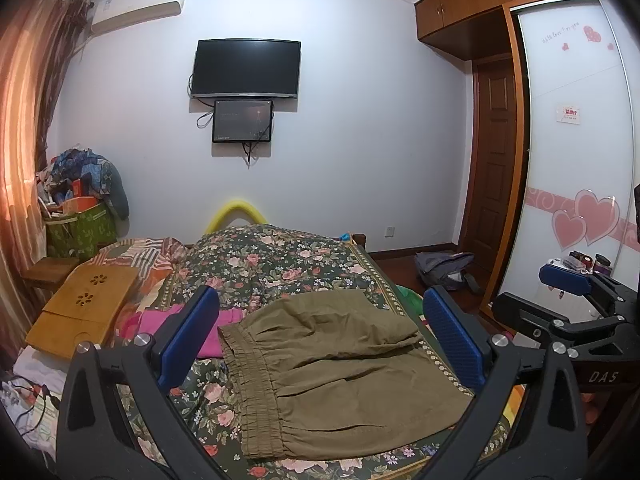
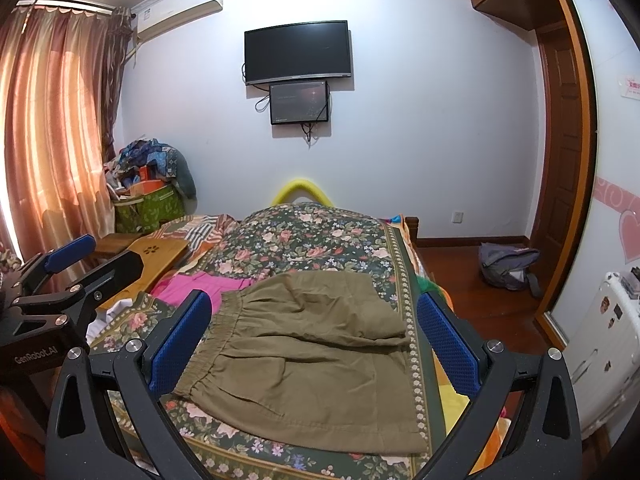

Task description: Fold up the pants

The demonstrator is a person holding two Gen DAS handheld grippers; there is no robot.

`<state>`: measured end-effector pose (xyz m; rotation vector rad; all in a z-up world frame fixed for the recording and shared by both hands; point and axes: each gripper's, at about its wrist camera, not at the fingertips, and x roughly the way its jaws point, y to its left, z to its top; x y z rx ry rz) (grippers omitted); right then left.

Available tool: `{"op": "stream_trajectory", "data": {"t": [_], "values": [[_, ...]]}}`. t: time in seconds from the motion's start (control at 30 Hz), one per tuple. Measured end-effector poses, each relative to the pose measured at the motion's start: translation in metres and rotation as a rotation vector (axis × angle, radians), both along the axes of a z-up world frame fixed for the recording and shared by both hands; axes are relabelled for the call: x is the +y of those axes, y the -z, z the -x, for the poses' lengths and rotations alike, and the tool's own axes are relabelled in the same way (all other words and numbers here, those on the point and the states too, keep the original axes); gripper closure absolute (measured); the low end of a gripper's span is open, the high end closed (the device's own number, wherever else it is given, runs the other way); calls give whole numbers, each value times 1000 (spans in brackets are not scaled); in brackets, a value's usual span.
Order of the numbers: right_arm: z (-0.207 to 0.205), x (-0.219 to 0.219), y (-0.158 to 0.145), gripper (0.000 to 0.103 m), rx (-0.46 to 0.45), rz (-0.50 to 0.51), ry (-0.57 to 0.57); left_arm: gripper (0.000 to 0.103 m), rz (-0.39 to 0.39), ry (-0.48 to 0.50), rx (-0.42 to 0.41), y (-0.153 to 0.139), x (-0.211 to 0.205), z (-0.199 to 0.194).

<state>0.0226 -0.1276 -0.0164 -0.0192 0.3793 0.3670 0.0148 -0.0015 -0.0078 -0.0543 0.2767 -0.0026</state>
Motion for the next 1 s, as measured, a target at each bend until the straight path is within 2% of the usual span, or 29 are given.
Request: {"op": "stream_trajectory", "data": {"t": [1.0], "values": [[-3, 5, 4, 1, 14, 9, -4, 0, 0, -2, 9, 2, -1, -4]]}}
